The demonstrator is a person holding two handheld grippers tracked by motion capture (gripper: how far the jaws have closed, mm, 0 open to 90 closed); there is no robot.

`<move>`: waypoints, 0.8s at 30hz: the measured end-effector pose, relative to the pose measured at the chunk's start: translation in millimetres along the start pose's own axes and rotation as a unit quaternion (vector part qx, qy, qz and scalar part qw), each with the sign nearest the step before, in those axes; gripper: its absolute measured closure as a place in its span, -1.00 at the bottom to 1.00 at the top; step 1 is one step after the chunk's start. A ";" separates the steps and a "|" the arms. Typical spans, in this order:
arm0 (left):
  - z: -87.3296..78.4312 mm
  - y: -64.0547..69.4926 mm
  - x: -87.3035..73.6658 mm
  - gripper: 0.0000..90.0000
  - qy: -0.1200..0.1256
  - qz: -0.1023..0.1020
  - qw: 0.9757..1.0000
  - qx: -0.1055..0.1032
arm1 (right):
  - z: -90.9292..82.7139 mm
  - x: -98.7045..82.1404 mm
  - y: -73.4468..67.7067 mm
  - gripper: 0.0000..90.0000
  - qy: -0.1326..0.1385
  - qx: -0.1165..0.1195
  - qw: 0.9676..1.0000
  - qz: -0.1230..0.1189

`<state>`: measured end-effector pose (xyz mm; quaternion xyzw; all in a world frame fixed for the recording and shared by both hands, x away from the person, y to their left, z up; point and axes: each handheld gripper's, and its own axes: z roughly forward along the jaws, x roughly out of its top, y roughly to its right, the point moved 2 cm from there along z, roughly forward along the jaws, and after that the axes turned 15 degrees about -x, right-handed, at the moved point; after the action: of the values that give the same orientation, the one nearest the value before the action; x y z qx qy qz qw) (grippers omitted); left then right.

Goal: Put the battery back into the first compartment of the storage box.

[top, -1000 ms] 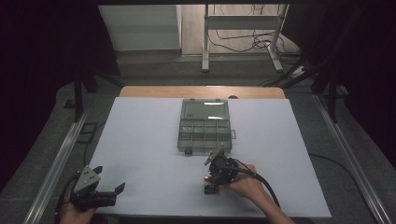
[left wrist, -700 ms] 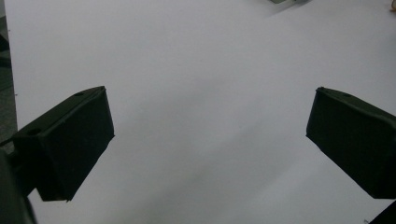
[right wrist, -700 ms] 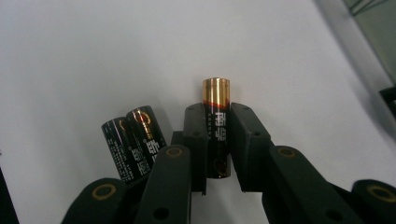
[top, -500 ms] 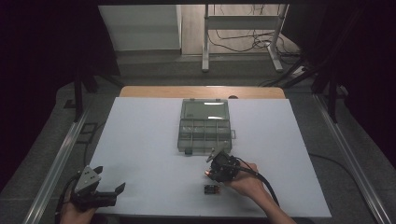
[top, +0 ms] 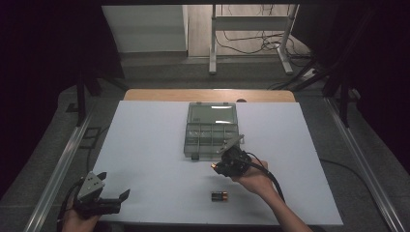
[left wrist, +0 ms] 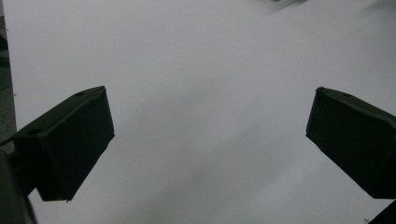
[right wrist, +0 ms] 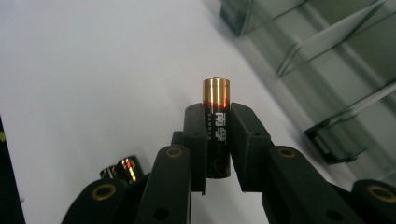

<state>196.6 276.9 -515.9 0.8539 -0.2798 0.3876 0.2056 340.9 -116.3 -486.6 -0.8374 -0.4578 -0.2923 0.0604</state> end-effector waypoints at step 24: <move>0.4 -1.4 0.0 -0.96 -0.002 -0.002 1.000 -0.010 | 17.9 46.3 39.6 0.70 0.024 -0.030 0.998 0.048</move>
<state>197.7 277.8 -516.3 0.8529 -0.2826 0.3832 0.2140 399.4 -98.5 -469.5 -0.8527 -0.4067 -0.3223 0.0600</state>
